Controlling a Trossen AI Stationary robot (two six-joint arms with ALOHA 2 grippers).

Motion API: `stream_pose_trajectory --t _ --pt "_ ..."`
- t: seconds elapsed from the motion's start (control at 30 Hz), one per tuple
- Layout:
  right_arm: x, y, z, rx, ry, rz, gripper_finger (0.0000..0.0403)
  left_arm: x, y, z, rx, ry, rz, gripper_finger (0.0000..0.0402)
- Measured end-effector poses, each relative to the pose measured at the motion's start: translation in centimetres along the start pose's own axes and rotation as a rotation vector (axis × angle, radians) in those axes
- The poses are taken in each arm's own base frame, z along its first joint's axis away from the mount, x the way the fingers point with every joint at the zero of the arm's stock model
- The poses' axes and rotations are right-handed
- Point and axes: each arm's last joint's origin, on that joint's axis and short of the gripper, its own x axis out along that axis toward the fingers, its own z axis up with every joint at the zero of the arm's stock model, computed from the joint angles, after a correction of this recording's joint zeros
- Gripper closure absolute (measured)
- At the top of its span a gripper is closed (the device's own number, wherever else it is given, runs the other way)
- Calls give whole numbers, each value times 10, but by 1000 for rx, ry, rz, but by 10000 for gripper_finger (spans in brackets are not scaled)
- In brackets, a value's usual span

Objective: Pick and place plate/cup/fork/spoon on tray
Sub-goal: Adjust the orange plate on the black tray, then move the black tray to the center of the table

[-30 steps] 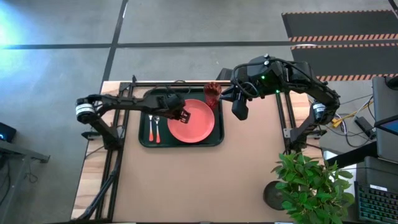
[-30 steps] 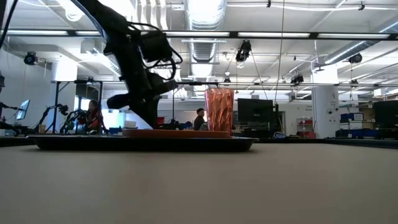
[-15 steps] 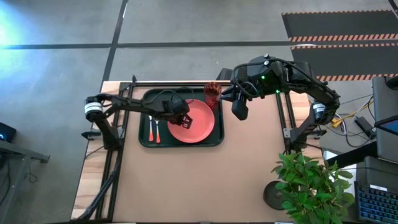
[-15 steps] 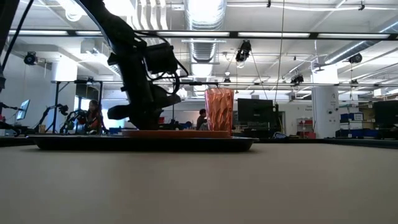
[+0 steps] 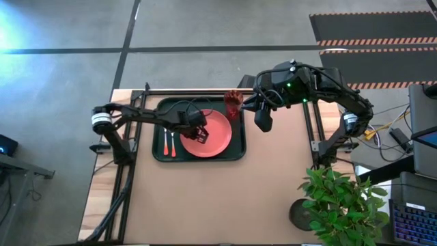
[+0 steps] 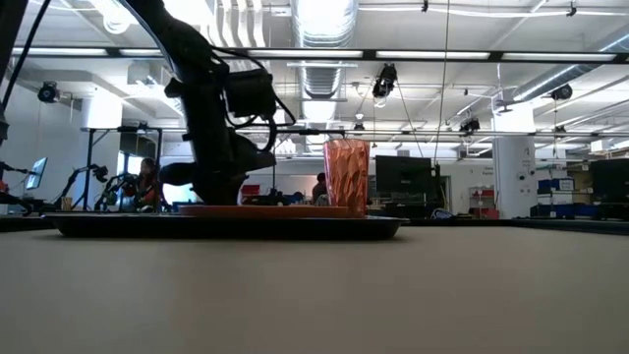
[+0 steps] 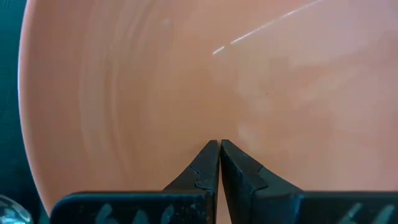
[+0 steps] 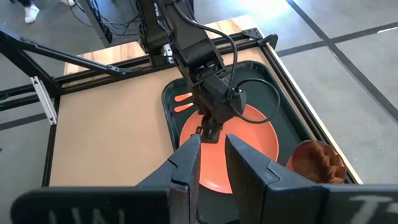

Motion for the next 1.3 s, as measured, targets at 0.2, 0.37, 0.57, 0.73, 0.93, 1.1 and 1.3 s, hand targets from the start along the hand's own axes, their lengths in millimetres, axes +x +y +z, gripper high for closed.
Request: stream_pose_trajectory --t 0.2,0.37,0.57,0.73,0.93,1.1,1.3 --pt "0 0 0 -1 1 0 337 -5 3 -5 15 23 39 402" --pt "0 0 0 -2 0 0 337 -17 2 -1 10 -35 36 402" --pt "0 0 -3 -3 28 -4 337 -49 -5 3 15 -128 -56 402" --pt "3 -2 -11 -6 111 -25 348 -89 -5 -2 18 -241 -150 402" --pt "22 -1 -28 -10 263 -62 393 -140 2 -15 51 -374 -274 402" --pt "56 13 -49 -11 395 -55 395 -170 9 -30 74 -444 -366 402" --pt "107 47 -91 -54 502 -14 395 -190 18 -44 97 -514 -411 402"
